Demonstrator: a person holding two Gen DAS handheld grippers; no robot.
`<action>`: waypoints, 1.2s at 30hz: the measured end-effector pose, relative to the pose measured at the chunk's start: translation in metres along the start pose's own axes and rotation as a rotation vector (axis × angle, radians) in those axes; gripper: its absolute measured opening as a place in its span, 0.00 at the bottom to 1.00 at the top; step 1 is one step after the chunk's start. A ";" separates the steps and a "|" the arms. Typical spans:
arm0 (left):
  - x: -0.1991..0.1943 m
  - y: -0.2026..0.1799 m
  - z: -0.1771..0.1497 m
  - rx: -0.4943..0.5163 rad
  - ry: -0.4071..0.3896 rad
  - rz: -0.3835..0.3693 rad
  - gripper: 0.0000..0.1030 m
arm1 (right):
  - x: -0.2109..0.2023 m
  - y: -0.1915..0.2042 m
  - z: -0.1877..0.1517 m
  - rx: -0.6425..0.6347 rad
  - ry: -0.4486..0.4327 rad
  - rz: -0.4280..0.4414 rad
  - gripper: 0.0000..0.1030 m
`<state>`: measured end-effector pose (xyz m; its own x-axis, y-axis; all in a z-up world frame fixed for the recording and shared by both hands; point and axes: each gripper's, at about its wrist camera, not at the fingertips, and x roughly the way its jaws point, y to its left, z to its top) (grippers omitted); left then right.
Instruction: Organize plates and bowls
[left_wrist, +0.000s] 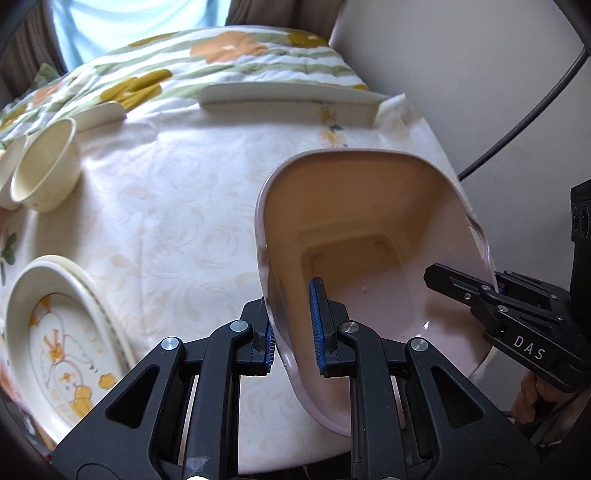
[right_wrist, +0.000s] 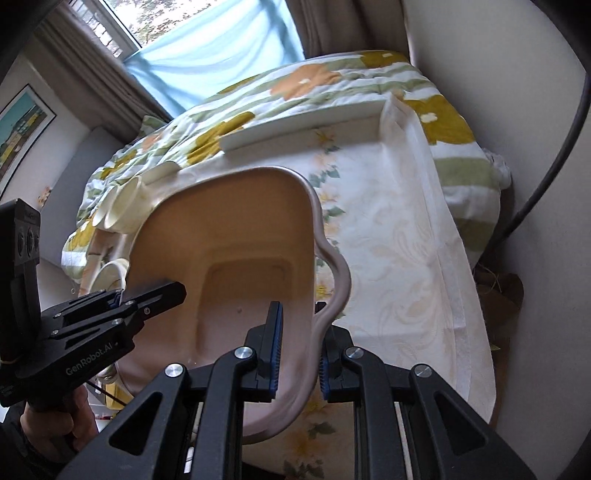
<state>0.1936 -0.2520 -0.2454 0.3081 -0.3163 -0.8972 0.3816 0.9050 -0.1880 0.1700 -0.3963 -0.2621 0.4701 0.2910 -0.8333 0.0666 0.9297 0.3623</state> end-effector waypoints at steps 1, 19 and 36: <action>0.006 0.001 0.001 0.004 0.006 0.000 0.13 | 0.003 -0.002 -0.001 -0.007 0.000 -0.007 0.15; 0.038 -0.004 -0.005 0.050 0.036 0.038 0.18 | 0.025 -0.022 -0.018 0.035 0.017 -0.009 0.15; 0.002 -0.008 -0.008 0.088 -0.030 0.117 0.71 | -0.010 -0.032 -0.021 0.155 -0.056 -0.004 0.47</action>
<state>0.1841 -0.2573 -0.2486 0.3802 -0.2196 -0.8985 0.4158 0.9083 -0.0461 0.1442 -0.4239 -0.2737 0.5178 0.2705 -0.8116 0.2017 0.8833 0.4231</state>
